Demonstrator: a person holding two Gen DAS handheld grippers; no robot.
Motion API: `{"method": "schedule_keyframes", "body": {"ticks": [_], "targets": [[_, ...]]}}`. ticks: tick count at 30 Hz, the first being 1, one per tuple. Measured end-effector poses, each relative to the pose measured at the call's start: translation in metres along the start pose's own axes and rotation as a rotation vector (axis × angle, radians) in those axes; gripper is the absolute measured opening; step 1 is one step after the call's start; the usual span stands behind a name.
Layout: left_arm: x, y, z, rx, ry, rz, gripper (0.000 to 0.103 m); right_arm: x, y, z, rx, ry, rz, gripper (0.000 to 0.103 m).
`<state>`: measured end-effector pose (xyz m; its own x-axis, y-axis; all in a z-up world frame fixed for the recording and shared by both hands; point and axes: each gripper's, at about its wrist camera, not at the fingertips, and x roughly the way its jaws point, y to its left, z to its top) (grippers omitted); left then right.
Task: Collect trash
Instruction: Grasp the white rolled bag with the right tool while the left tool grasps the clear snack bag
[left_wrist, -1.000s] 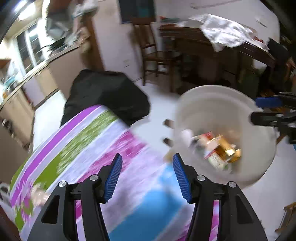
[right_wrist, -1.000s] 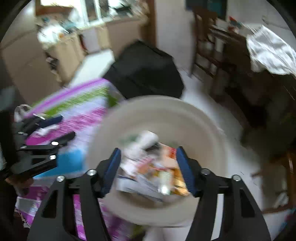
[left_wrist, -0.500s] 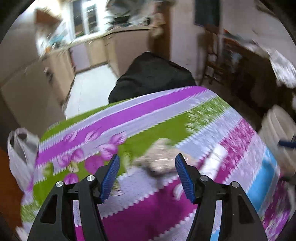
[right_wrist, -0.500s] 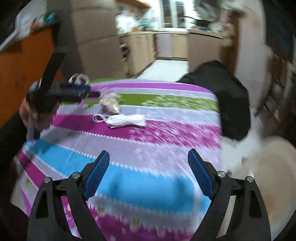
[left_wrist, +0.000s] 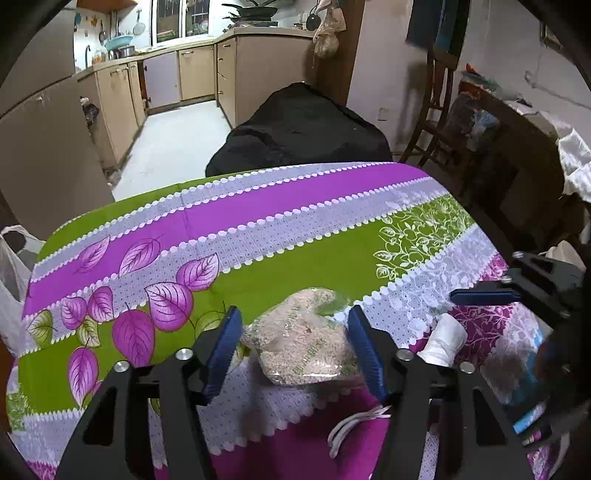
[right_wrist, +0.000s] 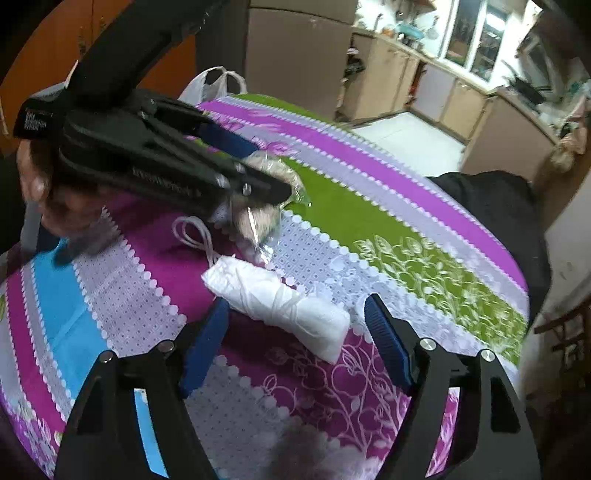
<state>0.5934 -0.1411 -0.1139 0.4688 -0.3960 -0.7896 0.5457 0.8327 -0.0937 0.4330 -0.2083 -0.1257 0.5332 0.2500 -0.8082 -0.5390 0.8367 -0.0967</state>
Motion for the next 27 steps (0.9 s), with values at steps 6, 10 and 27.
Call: {"method": "schedule_keyframes", "body": {"ticks": [6, 10, 27], "targets": [[-0.001, 0.008, -0.004, 0.004, -0.021, -0.017, 0.054, 0.001, 0.002, -0.006, -0.016, 0.017, 0.050, 0.029], [-0.010, 0.005, -0.012, 0.006, -0.028, -0.019, 0.046, -0.020, 0.020, -0.026, 0.052, 0.041, 0.029, 0.029], [-0.129, -0.033, -0.175, 0.252, -0.142, -0.025, 0.045, -0.128, 0.101, -0.179, 0.742, -0.003, -0.279, 0.034]]}}
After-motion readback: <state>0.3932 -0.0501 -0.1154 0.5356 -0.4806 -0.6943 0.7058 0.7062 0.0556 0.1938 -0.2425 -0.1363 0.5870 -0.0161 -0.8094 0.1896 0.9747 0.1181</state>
